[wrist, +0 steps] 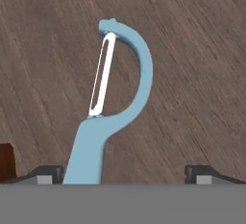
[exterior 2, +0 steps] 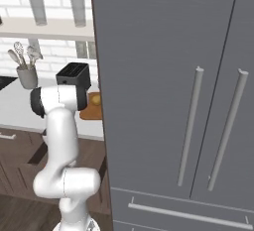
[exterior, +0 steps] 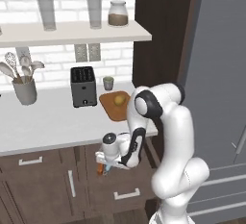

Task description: Place the appropriate cutting tool for cutting the potato skin on the cutting board.

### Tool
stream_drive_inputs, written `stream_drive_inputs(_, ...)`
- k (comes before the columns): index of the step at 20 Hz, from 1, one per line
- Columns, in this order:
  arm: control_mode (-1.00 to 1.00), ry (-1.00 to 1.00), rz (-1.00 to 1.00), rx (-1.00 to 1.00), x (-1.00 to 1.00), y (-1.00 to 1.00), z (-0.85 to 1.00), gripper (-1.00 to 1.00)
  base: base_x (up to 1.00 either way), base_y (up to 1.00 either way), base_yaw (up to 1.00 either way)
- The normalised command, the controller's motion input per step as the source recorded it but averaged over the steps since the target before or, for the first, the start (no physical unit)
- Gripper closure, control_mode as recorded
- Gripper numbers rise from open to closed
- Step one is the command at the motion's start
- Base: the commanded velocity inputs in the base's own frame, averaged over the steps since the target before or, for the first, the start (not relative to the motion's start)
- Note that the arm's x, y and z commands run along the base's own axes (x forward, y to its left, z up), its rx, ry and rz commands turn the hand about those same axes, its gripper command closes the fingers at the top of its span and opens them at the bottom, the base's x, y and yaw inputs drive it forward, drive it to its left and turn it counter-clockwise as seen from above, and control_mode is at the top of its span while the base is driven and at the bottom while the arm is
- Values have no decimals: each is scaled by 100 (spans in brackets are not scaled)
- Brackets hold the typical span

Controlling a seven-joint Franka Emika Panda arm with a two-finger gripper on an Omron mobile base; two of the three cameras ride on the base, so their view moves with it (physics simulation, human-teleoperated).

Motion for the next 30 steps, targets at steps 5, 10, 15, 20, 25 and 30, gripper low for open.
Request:
stream_drive_inputs(5,-100,0,-4,-9,-24,0,-65,100,0,0,0)
stream_drive_inputs(10,-100,0,-4,-8,-66,-1,-72,100,0,0,0)
stream_drive_inputs(15,-100,0,-4,-6,-50,-17,-53,100,0,0,0)
stream_drive_inputs(20,-100,-2,-7,0,-86,-19,2,100,0,0,0)
stream_drive_inputs(25,-100,-5,-10,3,-46,-21,71,100,0,0,0)
stream_drive_inputs(30,-100,-1,-14,10,-1,-33,100,100,0,0,0)
